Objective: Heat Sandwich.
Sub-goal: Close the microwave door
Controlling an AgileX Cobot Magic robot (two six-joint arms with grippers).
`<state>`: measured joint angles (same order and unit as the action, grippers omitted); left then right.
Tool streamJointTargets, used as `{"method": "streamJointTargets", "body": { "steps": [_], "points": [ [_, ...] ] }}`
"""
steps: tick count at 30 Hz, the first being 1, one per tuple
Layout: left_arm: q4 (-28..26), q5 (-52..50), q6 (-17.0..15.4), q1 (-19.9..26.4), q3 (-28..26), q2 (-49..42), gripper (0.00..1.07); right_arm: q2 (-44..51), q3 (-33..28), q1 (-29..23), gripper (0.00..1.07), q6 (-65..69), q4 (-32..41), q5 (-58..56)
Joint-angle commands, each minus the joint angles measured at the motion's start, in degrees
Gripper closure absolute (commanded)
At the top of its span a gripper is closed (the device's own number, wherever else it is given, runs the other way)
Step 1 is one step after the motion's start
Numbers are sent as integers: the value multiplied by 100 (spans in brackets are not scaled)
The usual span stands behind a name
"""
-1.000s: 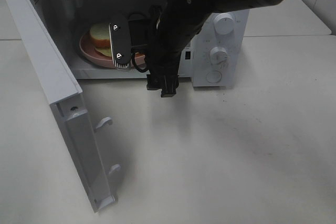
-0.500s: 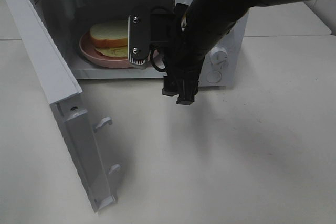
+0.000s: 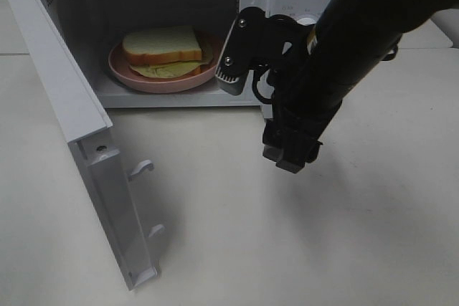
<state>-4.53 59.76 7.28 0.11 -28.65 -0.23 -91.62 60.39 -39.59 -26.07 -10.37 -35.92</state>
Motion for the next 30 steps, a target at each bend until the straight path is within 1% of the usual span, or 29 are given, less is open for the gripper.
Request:
{"method": "streamJointTargets", "body": {
  "steps": [1, 3, 6, 7, 8, 11, 12, 14, 16, 17, 18, 21, 22, 25, 30],
  "points": [
    [-17, -80, -34, 23, 17, -149, 5, 361, -212, 11, 31, 625, 6, -223],
    [-17, -80, -34, 23, 17, -149, 5, 653, -390, 11, 31, 1134, 6, -292],
    [-17, -80, -34, 23, 17, -149, 5, 842, -510, 11, 31, 1438, 6, -367],
    [-17, -80, -34, 23, 17, -149, 5, 1049, -670, 11, 31, 1725, 6, -407],
    [-17, -80, -34, 23, 17, -149, 5, 1049, -670, 11, 31, 1725, 6, -407],
    [-17, -80, -34, 23, 17, -149, 5, 1341, -917, 11, 31, 2091, 11, -464],
    [-17, -80, -34, 23, 17, -149, 5, 1558, -1089, 11, 31, 2235, 29, -556],
    [-17, -80, -34, 23, 17, -149, 5, 1673, -1163, 11, 31, 2292, 29, -619],
    [-17, -80, -34, 23, 17, -149, 5, 1868, -1272, 11, 31, 2389, 52, -796],
    [-17, -80, -34, 23, 17, -149, 5, 2028, -1329, 11, 31, 2504, 57, -1112],
    [-17, -80, -34, 23, 17, -149, 5, 2028, -1329, 11, 31, 2504, 57, -1112],
    [-17, -80, -34, 23, 17, -149, 5, 2298, -1329, 11, 31, 2744, 57, -1799],
    [-17, -80, -34, 23, 17, -149, 5, 2298, -1329, 11, 31, 2744, 57, -1799],
    [-17, -80, -34, 23, 17, -149, 5, 2544, -1329, 11, 31, 2911, 57, -2384],
    [-17, -80, -34, 23, 17, -149, 5, 2911, -1335, 11, 31, 3014, 52, -2796]
  ]
}}
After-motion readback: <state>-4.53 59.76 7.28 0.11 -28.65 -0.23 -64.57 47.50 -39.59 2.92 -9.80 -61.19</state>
